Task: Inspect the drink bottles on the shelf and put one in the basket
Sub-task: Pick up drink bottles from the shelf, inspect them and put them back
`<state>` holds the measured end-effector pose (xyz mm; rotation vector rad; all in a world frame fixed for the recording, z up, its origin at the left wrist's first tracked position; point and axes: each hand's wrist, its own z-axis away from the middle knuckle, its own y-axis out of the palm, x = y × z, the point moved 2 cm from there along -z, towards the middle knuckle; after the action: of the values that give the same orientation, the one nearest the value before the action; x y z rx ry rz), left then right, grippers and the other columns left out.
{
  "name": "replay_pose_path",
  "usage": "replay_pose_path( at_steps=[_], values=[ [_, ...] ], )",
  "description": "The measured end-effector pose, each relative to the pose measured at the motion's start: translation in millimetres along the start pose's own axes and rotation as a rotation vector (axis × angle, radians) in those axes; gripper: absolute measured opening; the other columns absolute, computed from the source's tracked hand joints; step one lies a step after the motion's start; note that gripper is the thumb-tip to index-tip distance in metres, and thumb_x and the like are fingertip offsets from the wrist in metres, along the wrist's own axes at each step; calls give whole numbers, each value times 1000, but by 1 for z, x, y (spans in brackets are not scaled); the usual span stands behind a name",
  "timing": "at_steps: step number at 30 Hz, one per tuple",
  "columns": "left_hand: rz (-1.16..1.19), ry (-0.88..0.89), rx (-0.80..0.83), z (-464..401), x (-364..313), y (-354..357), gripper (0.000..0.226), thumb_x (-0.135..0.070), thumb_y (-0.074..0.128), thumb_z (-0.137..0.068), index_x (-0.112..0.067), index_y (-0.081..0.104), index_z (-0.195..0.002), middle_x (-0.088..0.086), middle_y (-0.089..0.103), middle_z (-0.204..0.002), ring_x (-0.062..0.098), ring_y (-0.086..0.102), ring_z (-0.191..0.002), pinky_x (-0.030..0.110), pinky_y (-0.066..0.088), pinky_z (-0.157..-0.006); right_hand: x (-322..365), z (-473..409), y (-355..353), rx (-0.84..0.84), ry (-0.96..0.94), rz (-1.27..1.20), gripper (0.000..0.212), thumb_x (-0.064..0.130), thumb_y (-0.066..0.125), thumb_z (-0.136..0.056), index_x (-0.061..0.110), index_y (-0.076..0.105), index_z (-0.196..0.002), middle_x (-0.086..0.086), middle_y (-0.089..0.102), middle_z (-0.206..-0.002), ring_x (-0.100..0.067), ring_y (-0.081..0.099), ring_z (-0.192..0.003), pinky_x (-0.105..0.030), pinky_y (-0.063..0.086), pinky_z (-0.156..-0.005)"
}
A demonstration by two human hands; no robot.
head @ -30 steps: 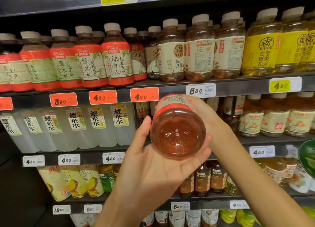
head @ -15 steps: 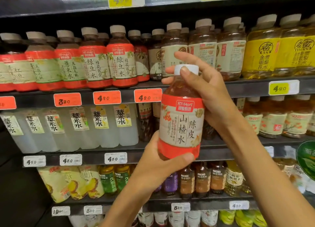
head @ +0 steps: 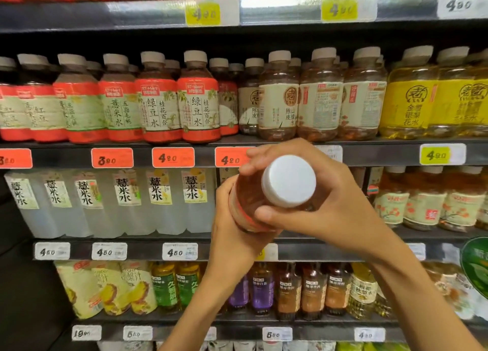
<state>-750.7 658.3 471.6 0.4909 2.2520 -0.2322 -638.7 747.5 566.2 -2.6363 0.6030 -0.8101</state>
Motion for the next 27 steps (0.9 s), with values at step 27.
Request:
replay_pose_path(
  at_steps=[27],
  values=[
    [-80,-285,304,28,-21,8,82,-52,81,-49,-51,40,-120,-24,63,-112,-5,62,-102,14,54,-78,-38,-12,-4,-479,527,-305,29,32,68,-86,7,67,-100,-4,75,-87,-11,71,-74,-20,54,-66]
  ],
)
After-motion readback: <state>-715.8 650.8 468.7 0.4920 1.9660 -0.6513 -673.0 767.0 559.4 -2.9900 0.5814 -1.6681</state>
